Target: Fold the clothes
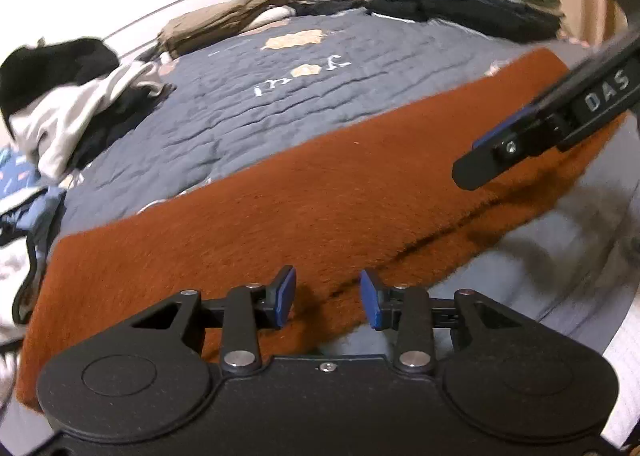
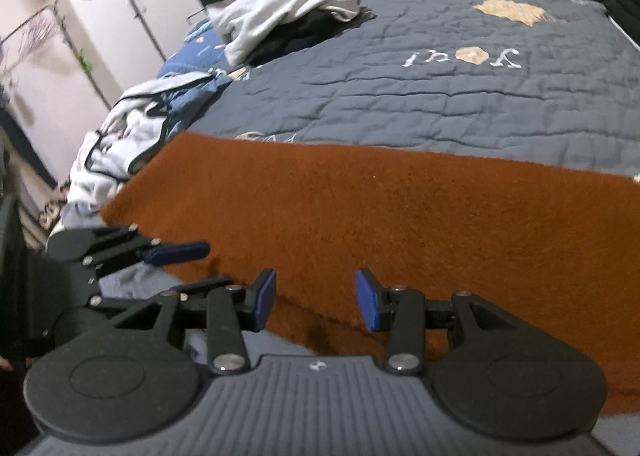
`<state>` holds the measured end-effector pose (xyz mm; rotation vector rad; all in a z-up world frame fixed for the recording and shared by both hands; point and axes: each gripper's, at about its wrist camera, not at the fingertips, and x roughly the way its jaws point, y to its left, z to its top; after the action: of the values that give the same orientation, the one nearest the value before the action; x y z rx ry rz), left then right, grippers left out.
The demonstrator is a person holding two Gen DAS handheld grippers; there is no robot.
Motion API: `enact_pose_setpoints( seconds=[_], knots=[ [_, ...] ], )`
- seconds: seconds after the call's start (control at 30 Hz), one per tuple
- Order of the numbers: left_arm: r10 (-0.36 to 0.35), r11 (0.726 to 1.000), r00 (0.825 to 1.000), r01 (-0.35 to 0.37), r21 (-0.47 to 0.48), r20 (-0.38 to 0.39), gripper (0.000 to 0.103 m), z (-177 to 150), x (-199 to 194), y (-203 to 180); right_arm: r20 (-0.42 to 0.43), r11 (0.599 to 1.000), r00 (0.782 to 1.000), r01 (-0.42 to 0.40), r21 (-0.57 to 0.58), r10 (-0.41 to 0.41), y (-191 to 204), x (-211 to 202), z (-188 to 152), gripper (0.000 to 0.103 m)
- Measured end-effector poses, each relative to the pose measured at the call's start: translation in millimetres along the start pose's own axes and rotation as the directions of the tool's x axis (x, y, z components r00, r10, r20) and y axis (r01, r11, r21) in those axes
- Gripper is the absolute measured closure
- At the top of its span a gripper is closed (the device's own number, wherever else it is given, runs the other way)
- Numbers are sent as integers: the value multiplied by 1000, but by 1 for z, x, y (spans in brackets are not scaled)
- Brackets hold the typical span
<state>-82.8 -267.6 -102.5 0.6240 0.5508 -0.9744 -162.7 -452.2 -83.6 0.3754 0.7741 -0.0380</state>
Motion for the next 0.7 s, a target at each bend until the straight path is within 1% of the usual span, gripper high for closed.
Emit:
enact_pose_setpoints(
  seconds=[0.1, 0.2, 0.23, 0.33, 0.47, 0.5, 0.53, 0.6, 0.7],
  knots=[
    [16, 998, 1000, -15, 54, -11, 66, 1, 6, -10, -10, 997, 1000, 20, -73, -21, 5, -4, -4, 60],
    [41, 995, 999, -39, 95, -15, 65, 0, 10, -18, -22, 985, 999, 45, -167, -50, 9, -6, -12, 60],
    [50, 994, 999, -48, 100, -17, 63, 0, 11, -19, -26, 979, 998, 52, -196, -58, 11, -6, -14, 60],
    [65, 993, 998, -62, 100, -22, 63, 2, 13, -21, -33, 960, 995, 80, -267, -92, 13, -5, -22, 59],
    [61, 993, 998, -59, 103, -15, 64, 4, 14, -20, -48, 932, 988, 120, -342, -145, 13, 1, -30, 58],
    [57, 993, 998, -56, 104, -13, 67, 4, 14, -20, -52, 924, 986, 129, -360, -158, 14, 3, -33, 57],
    [51, 994, 999, -49, 102, -11, 73, 4, 14, -20, -55, 916, 984, 137, -378, -170, 14, 4, -35, 56],
    [32, 996, 999, -31, 85, -15, 80, 5, 14, -18, -52, 898, 980, 156, -411, -194, 15, 7, -38, 55],
    [14, 998, 1000, -13, 55, -19, 88, 6, 13, -14, -41, 881, 975, 179, -438, -218, 14, 9, -41, 53]
  ],
)
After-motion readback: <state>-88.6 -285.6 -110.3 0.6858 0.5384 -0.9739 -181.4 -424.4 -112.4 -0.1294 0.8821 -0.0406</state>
